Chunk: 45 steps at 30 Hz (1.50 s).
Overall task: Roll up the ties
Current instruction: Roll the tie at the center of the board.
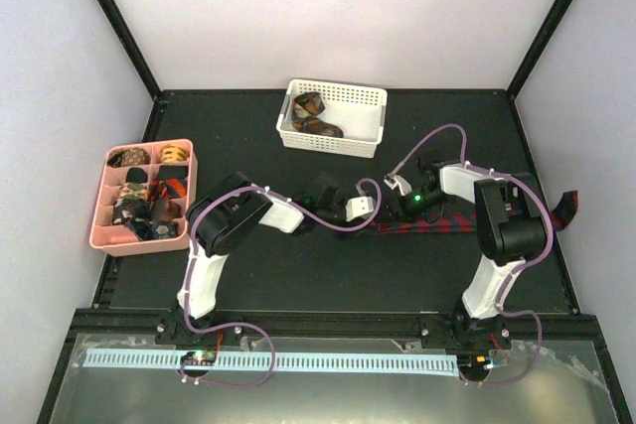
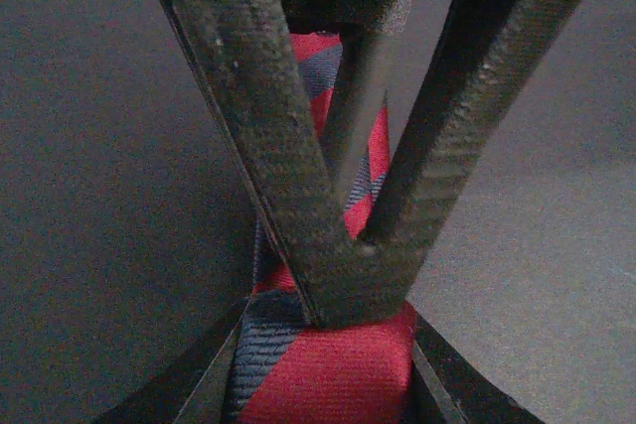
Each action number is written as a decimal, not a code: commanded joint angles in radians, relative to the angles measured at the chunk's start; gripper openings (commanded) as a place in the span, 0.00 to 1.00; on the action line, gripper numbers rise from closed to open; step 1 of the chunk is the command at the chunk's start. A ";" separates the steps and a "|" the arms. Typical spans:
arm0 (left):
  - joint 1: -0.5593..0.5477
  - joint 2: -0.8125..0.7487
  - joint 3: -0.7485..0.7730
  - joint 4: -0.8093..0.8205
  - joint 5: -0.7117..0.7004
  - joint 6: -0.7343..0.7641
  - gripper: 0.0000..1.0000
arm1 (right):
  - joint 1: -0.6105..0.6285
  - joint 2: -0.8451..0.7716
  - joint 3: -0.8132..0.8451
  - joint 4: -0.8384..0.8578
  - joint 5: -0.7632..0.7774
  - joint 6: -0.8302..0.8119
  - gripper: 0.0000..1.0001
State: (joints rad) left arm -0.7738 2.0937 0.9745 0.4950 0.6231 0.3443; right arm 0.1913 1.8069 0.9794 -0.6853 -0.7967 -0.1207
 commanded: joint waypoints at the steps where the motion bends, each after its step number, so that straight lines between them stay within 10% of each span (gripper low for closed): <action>1: -0.004 0.034 -0.001 -0.177 -0.080 0.040 0.34 | 0.031 -0.004 0.024 0.005 -0.035 0.023 0.38; 22: -0.006 0.039 0.006 -0.188 -0.079 0.048 0.34 | 0.050 0.036 0.060 0.038 -0.082 0.103 0.38; 29: -0.007 0.034 0.004 -0.188 -0.084 0.047 0.35 | 0.050 0.060 0.056 0.039 0.006 0.080 0.02; 45: 0.046 -0.165 -0.134 -0.030 -0.031 -0.003 0.81 | 0.034 0.044 0.004 0.070 -0.001 0.078 0.02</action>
State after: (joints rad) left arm -0.7242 1.9400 0.8566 0.4278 0.5804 0.3347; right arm 0.2291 1.8511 1.0023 -0.6422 -0.8253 -0.0395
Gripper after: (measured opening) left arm 0.786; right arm 0.035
